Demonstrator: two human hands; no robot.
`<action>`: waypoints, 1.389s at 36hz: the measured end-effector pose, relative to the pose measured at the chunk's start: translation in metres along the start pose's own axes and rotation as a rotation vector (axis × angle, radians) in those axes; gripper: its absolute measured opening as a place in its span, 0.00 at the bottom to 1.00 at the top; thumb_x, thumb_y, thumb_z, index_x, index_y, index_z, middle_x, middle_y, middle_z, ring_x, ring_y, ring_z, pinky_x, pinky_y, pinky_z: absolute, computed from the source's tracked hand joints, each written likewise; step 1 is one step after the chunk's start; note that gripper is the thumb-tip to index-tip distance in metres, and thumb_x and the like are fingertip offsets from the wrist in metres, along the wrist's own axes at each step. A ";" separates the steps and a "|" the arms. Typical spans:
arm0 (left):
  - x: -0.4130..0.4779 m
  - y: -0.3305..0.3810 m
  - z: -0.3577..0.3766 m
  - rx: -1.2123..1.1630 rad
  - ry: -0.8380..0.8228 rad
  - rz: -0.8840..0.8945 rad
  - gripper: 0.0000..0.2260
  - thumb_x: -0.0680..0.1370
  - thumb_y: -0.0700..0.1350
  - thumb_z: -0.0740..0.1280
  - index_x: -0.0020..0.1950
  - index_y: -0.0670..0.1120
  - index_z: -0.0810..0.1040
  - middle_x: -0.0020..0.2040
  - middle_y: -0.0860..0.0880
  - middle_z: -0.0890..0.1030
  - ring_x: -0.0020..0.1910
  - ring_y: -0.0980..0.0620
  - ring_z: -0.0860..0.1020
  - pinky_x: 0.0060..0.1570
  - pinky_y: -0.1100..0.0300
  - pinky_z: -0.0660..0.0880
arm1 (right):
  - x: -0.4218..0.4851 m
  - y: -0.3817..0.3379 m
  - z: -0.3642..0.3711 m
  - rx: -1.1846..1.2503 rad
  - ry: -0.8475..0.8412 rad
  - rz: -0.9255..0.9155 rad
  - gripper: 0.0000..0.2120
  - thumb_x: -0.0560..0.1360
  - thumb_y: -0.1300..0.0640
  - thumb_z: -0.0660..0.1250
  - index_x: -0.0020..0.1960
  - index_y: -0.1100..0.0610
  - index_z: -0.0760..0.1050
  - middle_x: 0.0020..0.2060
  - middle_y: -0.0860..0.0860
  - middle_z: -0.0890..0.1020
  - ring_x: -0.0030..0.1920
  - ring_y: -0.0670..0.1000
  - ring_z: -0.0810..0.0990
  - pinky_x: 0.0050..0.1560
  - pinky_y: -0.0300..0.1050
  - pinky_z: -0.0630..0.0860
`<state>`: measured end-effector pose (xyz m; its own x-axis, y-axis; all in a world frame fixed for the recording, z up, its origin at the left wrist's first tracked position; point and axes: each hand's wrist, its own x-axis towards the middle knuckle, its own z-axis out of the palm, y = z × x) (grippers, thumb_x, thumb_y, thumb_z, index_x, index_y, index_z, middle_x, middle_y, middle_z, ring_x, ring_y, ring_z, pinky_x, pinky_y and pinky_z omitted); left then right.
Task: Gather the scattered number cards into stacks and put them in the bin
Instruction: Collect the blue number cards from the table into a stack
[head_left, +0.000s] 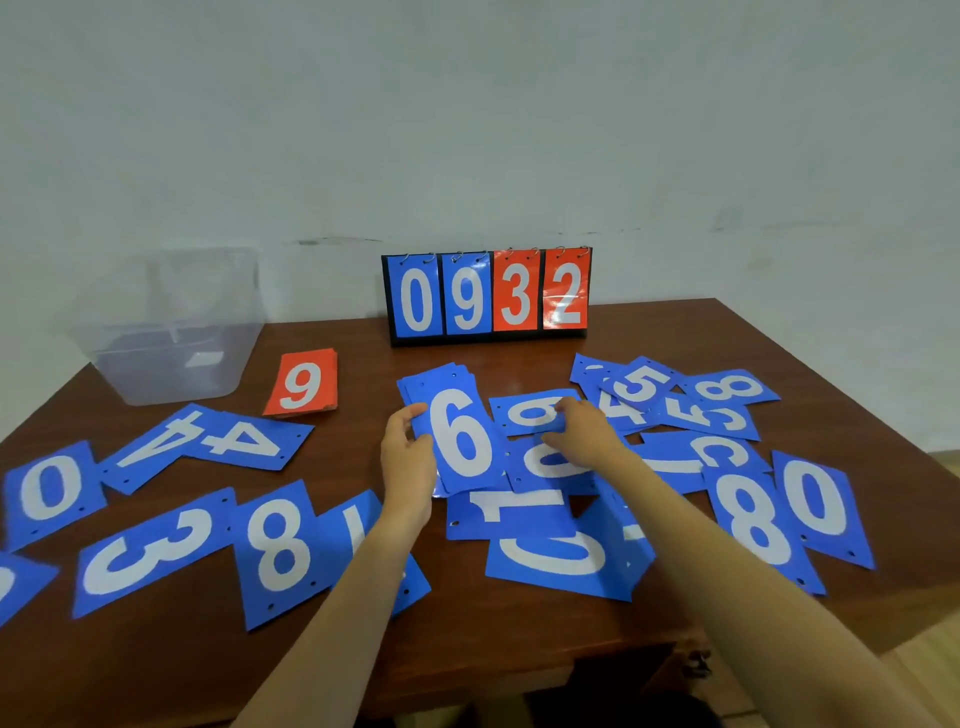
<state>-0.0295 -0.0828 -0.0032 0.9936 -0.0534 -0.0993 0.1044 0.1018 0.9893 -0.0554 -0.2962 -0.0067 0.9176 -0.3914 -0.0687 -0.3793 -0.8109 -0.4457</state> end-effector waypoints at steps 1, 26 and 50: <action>0.004 0.000 -0.001 0.003 -0.008 0.001 0.13 0.80 0.35 0.58 0.59 0.51 0.72 0.53 0.53 0.77 0.45 0.55 0.81 0.36 0.56 0.80 | 0.008 0.001 -0.004 -0.012 -0.007 0.009 0.26 0.77 0.53 0.66 0.70 0.61 0.63 0.66 0.59 0.69 0.65 0.60 0.69 0.61 0.51 0.70; 0.039 0.006 -0.002 0.011 -0.055 -0.055 0.11 0.81 0.39 0.58 0.61 0.49 0.74 0.49 0.55 0.79 0.45 0.53 0.81 0.40 0.53 0.82 | 0.080 -0.012 -0.033 0.076 -0.041 0.048 0.09 0.73 0.57 0.72 0.51 0.57 0.76 0.54 0.54 0.80 0.51 0.53 0.77 0.47 0.42 0.73; -0.036 0.034 -0.014 0.025 -0.031 0.149 0.12 0.79 0.34 0.60 0.51 0.51 0.74 0.51 0.50 0.77 0.39 0.53 0.74 0.43 0.48 0.76 | -0.073 -0.073 -0.028 1.075 0.203 0.039 0.07 0.75 0.55 0.69 0.42 0.56 0.73 0.43 0.53 0.80 0.43 0.50 0.79 0.40 0.39 0.75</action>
<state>-0.0612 -0.0632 0.0329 0.9962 -0.0702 0.0521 -0.0460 0.0863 0.9952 -0.0982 -0.2204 0.0557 0.8332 -0.5529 0.0046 -0.0156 -0.0318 -0.9994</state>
